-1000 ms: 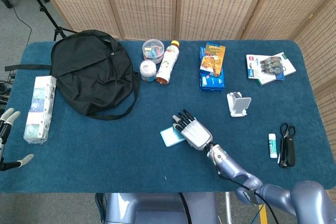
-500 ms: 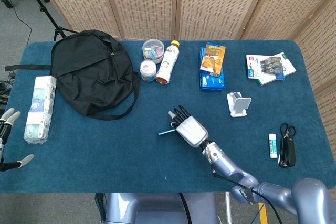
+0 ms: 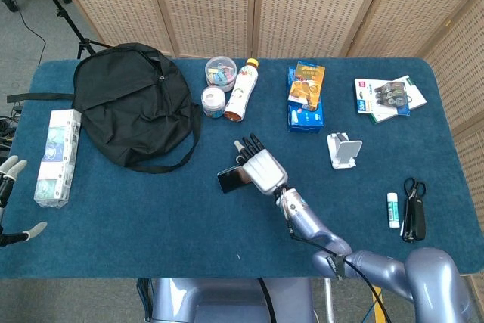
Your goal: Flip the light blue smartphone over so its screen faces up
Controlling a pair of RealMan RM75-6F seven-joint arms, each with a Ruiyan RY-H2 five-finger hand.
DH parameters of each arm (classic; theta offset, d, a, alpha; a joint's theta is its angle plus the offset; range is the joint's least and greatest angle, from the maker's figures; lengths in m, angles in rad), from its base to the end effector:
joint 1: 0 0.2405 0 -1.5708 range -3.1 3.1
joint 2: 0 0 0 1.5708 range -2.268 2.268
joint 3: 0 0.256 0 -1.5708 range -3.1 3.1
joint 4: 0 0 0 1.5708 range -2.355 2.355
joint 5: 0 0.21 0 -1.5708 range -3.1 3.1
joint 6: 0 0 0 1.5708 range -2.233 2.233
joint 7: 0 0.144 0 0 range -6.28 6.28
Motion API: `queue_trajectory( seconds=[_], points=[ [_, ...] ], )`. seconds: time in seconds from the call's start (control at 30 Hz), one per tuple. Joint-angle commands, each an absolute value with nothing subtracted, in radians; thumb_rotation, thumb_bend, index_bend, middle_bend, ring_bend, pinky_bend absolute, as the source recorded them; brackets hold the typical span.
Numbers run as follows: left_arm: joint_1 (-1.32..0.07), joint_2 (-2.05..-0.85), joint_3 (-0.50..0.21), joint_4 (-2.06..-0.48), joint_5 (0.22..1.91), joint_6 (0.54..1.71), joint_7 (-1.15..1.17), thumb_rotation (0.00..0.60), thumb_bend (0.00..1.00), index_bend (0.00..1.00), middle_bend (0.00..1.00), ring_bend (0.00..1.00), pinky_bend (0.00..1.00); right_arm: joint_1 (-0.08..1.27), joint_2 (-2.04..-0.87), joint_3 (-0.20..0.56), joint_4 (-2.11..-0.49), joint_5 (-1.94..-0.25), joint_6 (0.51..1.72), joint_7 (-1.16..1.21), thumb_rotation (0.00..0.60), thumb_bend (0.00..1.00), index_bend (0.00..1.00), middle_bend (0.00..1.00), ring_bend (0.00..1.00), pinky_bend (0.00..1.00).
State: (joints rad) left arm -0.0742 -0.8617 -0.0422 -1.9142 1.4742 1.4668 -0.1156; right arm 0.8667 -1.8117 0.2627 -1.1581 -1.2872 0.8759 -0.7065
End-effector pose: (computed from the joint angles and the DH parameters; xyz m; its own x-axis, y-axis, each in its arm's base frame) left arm -0.2716 0.1722 0.2068 0.2421 0.0361 0.9696 0.9699 0.0172 -0.2429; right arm -0.0893 -0.3696 -0.0775 0.7616 0.0646 0.6448 -0.5086 -0.5572 0.6565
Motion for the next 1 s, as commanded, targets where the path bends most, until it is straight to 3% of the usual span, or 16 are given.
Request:
queue_trajectory(
  seconds=[0.03, 0.2, 0.37, 0.57, 0.7, 1.0],
  points=[
    [-0.075, -0.858, -0.043, -1.913, 1.473, 1.466, -0.123, 0.600, 0.00, 0.00, 0.00, 0.00, 0.00, 0.901, -1.837, 0.299, -1.162, -1.211, 0.877, -0.797, 0.600, 0.45, 0.23, 0.05, 0.00, 0.00],
    [-0.071, -0.849, -0.043, -1.911, 1.476, 1.470, -0.146, 0.600, 0.00, 0.00, 0.00, 0.00, 0.00, 0.902, -1.818, 0.298, -1.216, -1.164, 0.898, -0.843, 0.600, 0.44, 0.23, 0.05, 0.00, 0.00],
    [-0.066, -0.841, -0.043, -1.904, 1.482, 1.479, -0.169, 0.600, 0.00, 0.00, 0.00, 0.00, 0.00, 0.857, -1.732, 0.251, -1.326, -1.239, 0.961, -0.768, 0.600, 0.41, 0.23, 0.05, 0.00, 0.00],
    [-0.059, -0.843, -0.039, -1.899, 1.493, 1.490, -0.166, 0.600, 0.00, 0.00, 0.00, 0.00, 0.00, 0.707, -1.576, 0.144, -1.400, -1.429, 1.175, -0.520, 0.600, 0.23, 0.19, 0.04, 0.00, 0.00],
    [-0.060, -0.847, -0.032, -1.890, 1.510, 1.490, -0.139, 0.600, 0.00, 0.00, 0.00, 0.00, 0.00, 0.614, -1.481, 0.092, -1.412, -1.474, 1.264, -0.327, 0.600, 0.02, 0.09, 0.00, 0.00, 0.00],
    [-0.058, -0.872, -0.027, -1.895, 1.522, 1.497, -0.078, 0.600, 0.00, 0.00, 0.00, 0.00, 0.00, 0.425, -1.333, 0.004, -1.360, -1.572, 1.490, -0.018, 0.600, 0.00, 0.06, 0.00, 0.00, 0.00]
  ],
)
